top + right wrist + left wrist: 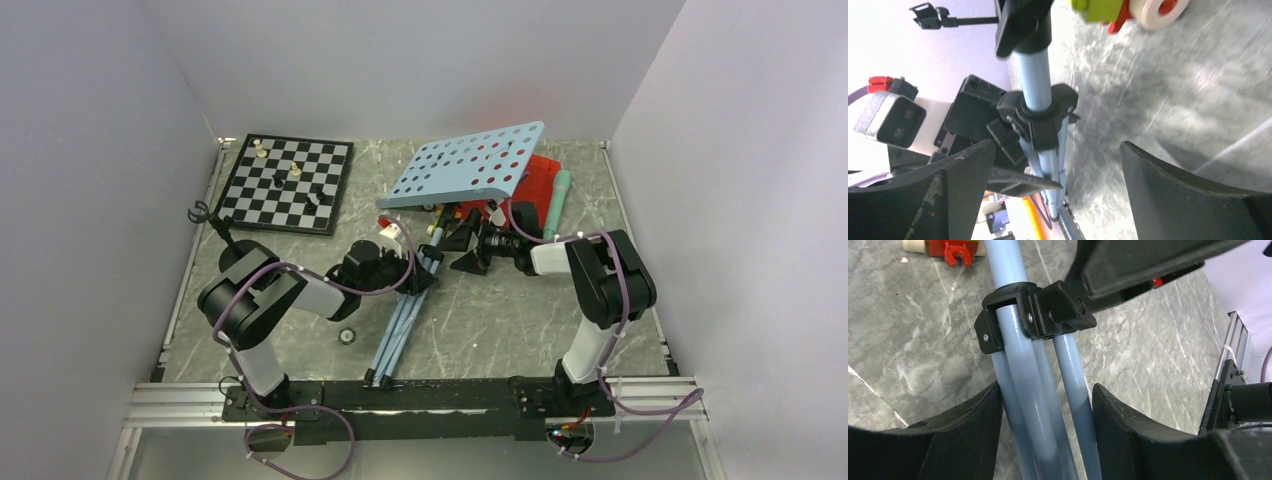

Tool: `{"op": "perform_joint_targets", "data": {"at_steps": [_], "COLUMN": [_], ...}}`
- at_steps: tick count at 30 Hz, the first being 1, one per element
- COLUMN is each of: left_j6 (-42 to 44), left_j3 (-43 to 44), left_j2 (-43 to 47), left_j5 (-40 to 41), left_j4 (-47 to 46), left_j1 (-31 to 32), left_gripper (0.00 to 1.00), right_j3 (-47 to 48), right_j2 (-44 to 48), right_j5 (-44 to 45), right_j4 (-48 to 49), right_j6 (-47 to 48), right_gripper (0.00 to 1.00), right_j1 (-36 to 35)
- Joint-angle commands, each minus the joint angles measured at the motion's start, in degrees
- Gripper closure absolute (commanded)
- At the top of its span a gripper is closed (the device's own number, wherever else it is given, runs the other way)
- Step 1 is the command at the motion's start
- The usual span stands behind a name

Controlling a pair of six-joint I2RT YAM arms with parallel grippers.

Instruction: Pack up the instrument practice props

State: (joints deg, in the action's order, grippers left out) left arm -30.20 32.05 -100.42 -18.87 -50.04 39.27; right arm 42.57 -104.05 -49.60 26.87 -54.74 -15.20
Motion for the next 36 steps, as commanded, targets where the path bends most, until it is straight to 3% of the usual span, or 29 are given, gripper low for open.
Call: {"op": "perform_joint_targets", "data": {"at_steps": [1,18,31,36], "left_j6": [8.7,7.8,7.1,7.4], "left_j3": [-0.7,-1.1,-3.2,-3.7], "left_j2": [4.4,4.4,4.6,4.6], "left_j5": [5.9,9.2,9.0,8.4], "left_j4": [-8.1,-13.1,-15.9,-16.4], "left_j1": [0.2,0.3,0.3,0.4], "left_gripper": [1.00,1.00,1.00,1.00], "right_j3": [-1.8,-7.4,-5.4,-1.6], "right_j2": [7.3,22.9,14.8,8.6], "right_j5": [2.3,16.0,20.6,22.8], "right_j4": [-2.3,-21.7,-26.4,-33.7], "right_j6": [4.6,14.0,16.3,19.1], "right_gripper": [0.00,0.01,0.01,0.01], "right_j1": [0.0,2.8,4.9,4.9]}}
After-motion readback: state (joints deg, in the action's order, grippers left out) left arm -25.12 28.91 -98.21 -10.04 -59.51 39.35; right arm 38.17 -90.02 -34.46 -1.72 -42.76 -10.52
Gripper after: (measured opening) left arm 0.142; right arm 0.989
